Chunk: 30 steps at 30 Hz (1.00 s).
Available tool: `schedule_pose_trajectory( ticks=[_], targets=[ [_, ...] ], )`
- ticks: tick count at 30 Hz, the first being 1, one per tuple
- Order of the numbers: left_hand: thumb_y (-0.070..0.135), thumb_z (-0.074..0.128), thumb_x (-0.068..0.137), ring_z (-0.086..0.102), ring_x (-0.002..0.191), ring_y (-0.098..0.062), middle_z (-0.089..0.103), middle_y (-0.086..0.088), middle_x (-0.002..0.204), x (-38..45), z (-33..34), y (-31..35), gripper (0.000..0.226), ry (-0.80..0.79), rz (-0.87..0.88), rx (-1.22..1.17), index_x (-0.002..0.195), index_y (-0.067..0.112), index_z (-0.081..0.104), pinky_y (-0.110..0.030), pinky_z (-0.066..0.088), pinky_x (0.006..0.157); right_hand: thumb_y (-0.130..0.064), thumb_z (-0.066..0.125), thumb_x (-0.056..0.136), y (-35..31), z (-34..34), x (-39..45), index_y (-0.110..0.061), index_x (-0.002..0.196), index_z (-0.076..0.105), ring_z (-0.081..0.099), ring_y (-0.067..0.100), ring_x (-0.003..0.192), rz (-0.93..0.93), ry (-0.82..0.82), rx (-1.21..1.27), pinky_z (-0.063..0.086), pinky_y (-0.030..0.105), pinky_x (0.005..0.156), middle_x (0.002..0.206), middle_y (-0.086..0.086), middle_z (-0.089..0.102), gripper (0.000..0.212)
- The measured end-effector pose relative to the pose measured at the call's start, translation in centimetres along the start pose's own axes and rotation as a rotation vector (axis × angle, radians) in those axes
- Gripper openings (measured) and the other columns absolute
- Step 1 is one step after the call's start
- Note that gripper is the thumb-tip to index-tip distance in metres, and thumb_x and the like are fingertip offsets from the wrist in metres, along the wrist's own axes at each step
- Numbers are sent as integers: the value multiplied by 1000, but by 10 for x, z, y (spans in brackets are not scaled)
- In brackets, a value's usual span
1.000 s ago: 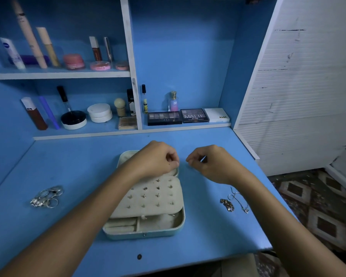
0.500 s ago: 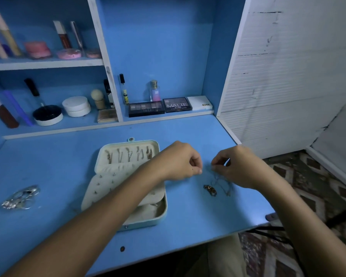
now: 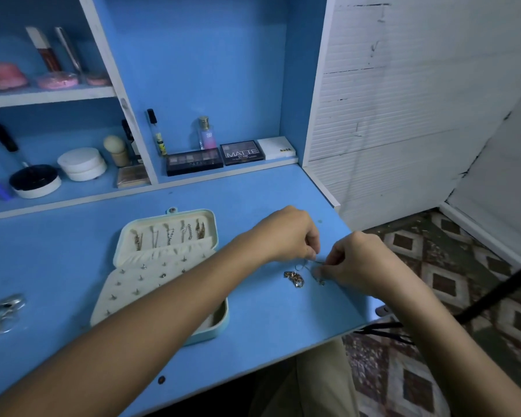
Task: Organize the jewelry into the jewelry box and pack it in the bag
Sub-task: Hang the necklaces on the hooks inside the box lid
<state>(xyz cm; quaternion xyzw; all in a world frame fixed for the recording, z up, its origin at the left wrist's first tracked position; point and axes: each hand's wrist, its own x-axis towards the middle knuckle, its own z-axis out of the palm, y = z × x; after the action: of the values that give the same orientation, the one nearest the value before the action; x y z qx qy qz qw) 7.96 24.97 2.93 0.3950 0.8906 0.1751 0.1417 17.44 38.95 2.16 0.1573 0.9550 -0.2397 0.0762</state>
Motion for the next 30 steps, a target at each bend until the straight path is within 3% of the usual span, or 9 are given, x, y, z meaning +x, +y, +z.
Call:
schedule_pose_trajectory(
  ticks=[4,7,11,13,19,22,26,28,30],
  targets=[
    [23,75,83,62,91,-10,73,8,90,5,5,4,8,-19,2,26,90,26,79,-29,53,75,-38,81,75,4,-1,-1,-29,59,70,66,19,69,18,7,59,61,47,58,71,-3,69,21],
    [22,74,83,62,89,-11,71,8,85,7,6,5,5,-30,8,51,84,25,77,-29,53,71,-33,80,76,6,-1,-3,-34,59,69,66,21,71,8,12,73,61,48,58,70,-3,69,20],
    [20,66,89,54,76,-5,56,13,73,9,5,10,11,-64,64,149,80,25,69,-29,49,69,-28,77,80,8,-1,-2,-23,67,72,67,18,73,-14,4,58,58,33,59,71,-4,69,16],
    [19,58,92,59,81,-16,52,11,74,9,6,13,13,-107,88,218,80,23,62,-33,52,71,-28,77,82,8,-1,-3,-20,71,73,68,17,75,-24,1,51,54,29,60,72,-4,70,14],
    [15,44,95,60,91,-28,64,-8,95,9,8,13,20,-222,102,316,94,6,62,-41,51,75,-29,77,79,10,0,-3,-23,64,71,68,18,74,-17,21,91,60,40,63,71,-4,70,17],
    [16,41,96,58,88,-31,63,-13,99,10,9,9,23,-249,87,295,94,3,60,-45,50,77,-28,74,82,11,1,-2,-20,71,72,66,14,74,-34,30,85,57,30,64,72,-4,70,14],
    [14,42,90,40,73,-21,52,-6,85,10,6,-1,13,-244,60,161,81,18,51,-39,41,65,-30,75,83,13,3,-2,-22,75,71,62,4,72,-56,44,96,48,18,59,72,-10,69,13],
    [15,43,90,44,72,-21,58,-8,84,8,1,-1,14,-236,45,109,82,13,54,-40,45,65,-32,75,83,13,4,-1,-26,79,71,63,3,73,-69,49,118,50,18,62,75,-11,69,8],
    [19,44,92,56,78,-24,66,-5,93,6,-4,1,18,-221,46,77,90,10,59,-44,53,75,-33,73,83,13,5,-1,-30,84,73,63,3,73,-84,61,134,45,14,60,75,-11,70,3]
  ],
)
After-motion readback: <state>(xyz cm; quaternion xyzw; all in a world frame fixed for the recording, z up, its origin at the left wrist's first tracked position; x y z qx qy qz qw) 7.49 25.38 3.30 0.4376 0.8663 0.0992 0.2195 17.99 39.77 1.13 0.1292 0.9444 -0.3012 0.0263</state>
